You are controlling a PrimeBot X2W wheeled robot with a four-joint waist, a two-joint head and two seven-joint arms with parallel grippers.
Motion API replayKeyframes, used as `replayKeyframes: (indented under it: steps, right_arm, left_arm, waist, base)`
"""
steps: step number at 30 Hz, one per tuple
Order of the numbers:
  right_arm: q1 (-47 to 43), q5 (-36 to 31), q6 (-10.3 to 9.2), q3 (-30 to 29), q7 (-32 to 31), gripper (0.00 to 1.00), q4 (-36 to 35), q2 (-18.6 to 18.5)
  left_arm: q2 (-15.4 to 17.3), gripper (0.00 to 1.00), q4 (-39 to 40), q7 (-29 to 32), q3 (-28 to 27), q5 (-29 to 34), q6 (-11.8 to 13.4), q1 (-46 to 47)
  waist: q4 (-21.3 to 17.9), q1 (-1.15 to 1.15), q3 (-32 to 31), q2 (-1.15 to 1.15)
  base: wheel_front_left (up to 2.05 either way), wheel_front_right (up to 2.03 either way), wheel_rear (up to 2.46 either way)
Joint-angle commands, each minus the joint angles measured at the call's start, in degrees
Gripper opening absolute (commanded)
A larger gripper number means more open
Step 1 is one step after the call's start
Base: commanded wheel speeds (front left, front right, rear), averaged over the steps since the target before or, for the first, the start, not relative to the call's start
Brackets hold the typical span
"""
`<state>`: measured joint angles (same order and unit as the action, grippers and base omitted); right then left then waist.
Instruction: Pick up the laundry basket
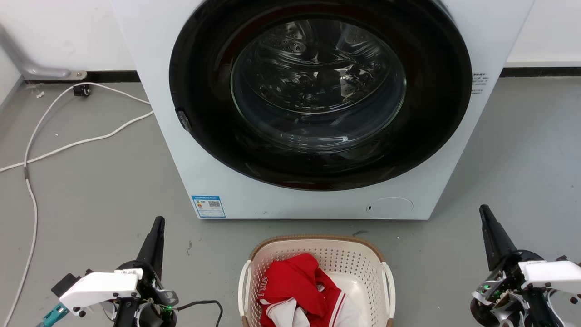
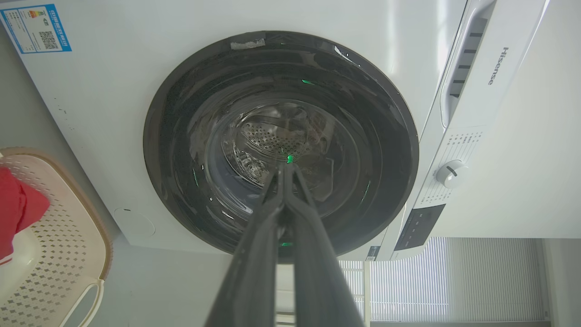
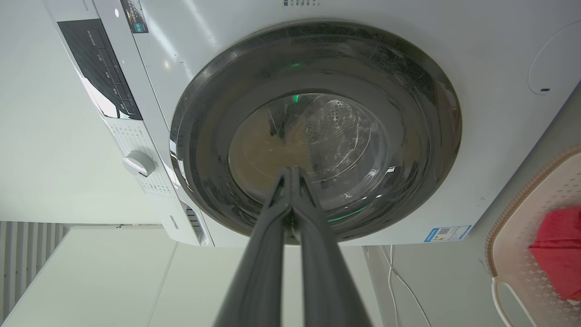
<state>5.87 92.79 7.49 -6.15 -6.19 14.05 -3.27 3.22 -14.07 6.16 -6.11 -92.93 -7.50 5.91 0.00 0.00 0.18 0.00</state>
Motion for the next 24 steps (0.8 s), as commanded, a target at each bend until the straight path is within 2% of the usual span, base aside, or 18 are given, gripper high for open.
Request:
replayKeyframes:
  steps: [1, 5, 6, 9, 19, 24]
  right_arm:
    - [0.7, -0.2, 0.0, -0.1, -0.3, 0.0, 0.1, 0.2]
    - [0.7, -0.2, 0.0, -0.1, -0.2, 0.0, 0.1, 0.2]
    - [-0.1, 0.0, 0.01, 0.0, -0.1, 1.0, 0.1, 0.0]
    - [-1.2, 0.0, -0.01, 0.1, 0.0, 1.0, 1.3, 0.2]
    - [-2.3, -1.6, -0.01, 1.4, 2.9, 1.0, -1.3, 0.2]
    - [-2.7, -3.3, -0.01, 0.7, 4.2, 1.0, -1.4, 0.2]
  left_arm:
    - [-0.1, 0.0, -0.1, 0.2, -0.2, 0.3, -0.1, 0.6]
    - [-0.1, 0.0, -0.1, 0.2, -0.2, 0.4, -0.1, 0.6]
    - [0.0, 1.0, -0.2, 0.0, 0.0, 0.0, 0.0, -0.1]
    - [-0.3, 1.0, -1.3, -0.2, 0.2, 0.0, 0.0, -1.2]
    - [-0.3, 1.0, 0.9, -3.0, 1.7, 1.0, 0.0, -2.2]
    - [-0.3, 1.0, 1.5, -4.3, 0.4, 3.0, 0.0, -2.3]
  waist:
    - [0.0, 0.0, 0.0, 0.0]
    - [0.0, 0.0, 0.0, 0.0]
    - [0.0, 0.0, 0.0, 0.0]
    - [0.0, 0.0, 0.0, 0.0]
    - [0.0, 0.0, 0.0, 0.0]
    - [0.0, 0.0, 0.1, 0.0]
  base:
    - [0.0, 0.0, 0.0]
    - [0.0, 0.0, 0.0]
    - [0.0, 0.0, 0.0]
    - [0.0, 0.0, 0.0]
    - [0.0, 0.0, 0.0]
    - [0.0, 0.0, 0.0]
